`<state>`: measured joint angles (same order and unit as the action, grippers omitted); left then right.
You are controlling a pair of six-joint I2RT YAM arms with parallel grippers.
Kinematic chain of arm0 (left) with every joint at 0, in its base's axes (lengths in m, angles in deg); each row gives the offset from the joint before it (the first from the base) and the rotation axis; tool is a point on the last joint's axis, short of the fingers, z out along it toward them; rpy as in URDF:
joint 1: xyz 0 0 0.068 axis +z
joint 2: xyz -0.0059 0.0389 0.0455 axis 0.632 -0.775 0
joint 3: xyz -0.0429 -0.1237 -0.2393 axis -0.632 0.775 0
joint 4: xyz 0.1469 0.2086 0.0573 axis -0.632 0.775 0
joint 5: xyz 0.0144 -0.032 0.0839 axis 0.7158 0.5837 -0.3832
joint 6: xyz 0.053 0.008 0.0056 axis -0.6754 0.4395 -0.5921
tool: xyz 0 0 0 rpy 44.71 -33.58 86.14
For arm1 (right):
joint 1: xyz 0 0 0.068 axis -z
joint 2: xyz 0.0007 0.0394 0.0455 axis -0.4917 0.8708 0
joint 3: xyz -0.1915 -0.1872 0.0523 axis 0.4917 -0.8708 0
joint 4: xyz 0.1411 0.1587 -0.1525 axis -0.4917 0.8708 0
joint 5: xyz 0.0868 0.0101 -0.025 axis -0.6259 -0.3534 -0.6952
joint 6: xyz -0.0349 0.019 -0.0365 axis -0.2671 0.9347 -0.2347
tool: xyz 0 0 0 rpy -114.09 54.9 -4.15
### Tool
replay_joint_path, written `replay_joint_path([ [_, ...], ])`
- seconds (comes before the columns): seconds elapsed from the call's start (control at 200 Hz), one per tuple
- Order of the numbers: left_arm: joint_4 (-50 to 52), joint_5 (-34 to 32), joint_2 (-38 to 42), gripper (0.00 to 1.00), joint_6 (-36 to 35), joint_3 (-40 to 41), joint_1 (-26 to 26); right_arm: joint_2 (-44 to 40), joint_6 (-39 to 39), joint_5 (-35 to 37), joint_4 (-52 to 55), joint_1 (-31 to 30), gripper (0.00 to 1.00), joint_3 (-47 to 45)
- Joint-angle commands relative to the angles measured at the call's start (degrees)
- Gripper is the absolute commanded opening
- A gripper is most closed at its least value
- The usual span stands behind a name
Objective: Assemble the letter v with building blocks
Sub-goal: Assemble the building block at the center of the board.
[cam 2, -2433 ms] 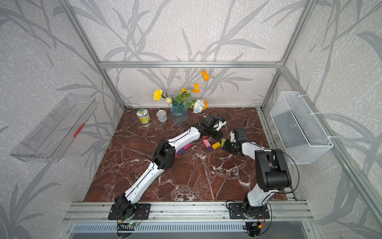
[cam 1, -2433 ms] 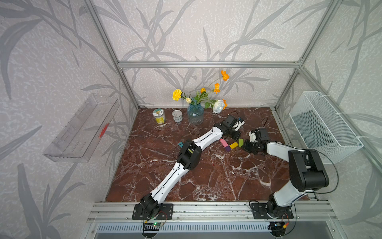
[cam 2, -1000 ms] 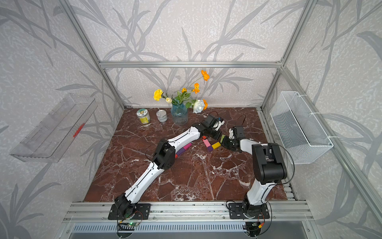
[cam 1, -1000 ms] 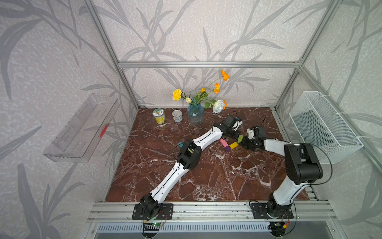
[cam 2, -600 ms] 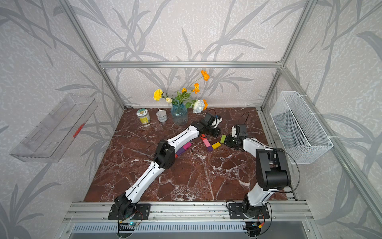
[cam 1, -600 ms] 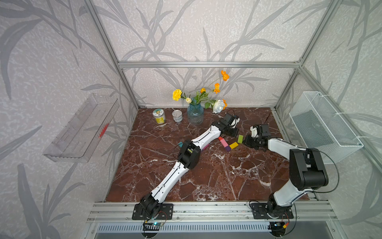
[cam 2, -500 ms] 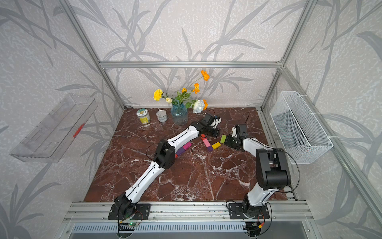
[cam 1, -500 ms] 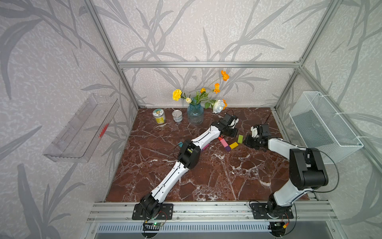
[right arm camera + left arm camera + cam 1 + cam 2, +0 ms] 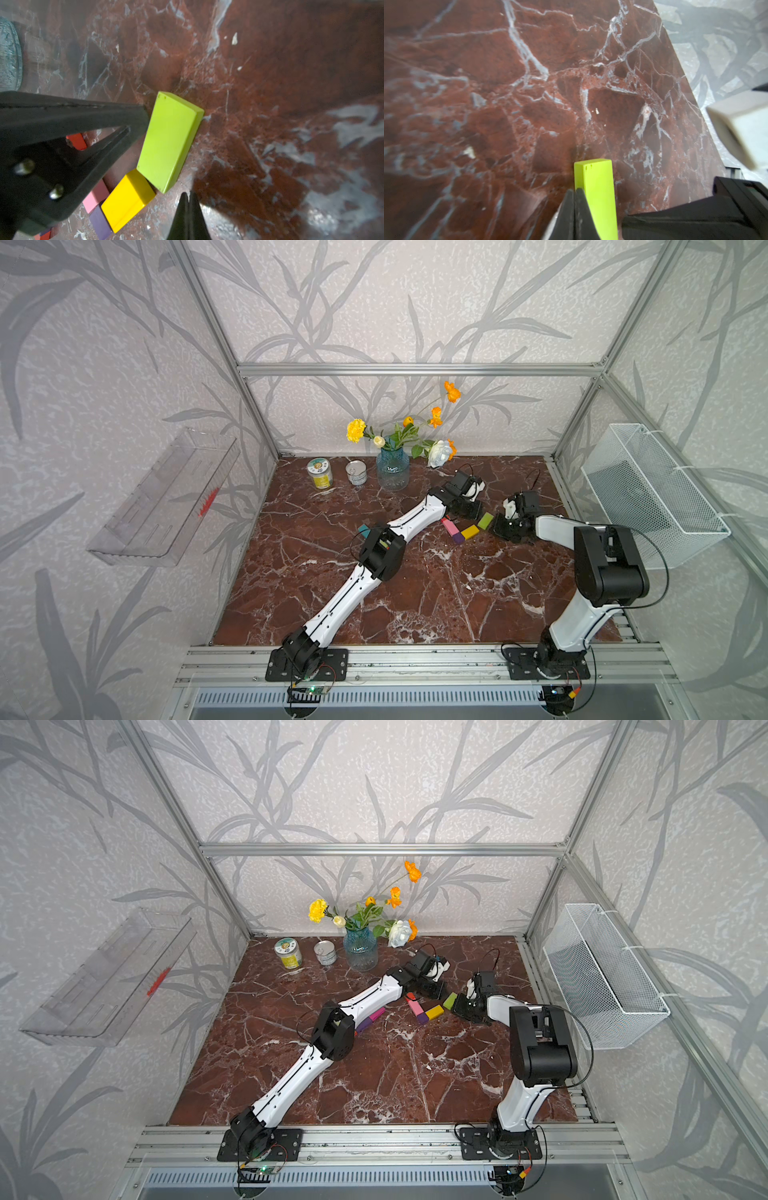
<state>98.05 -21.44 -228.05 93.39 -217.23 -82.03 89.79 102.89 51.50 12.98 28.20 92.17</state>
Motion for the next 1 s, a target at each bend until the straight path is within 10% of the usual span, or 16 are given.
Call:
replay_joint_path([
  [0.0,-1.7,2.3,-2.0,0.06,1.2,-1.7,-0.5,0.1,-0.5,0.5,-0.1,0.7,0.00,0.1],
  [0.995,-11.9,-2.8,7.1,0.00,-2.9,6.0,-0.8,2.0,1.7,2.6,-1.2,5.2,0.00,5.6],
])
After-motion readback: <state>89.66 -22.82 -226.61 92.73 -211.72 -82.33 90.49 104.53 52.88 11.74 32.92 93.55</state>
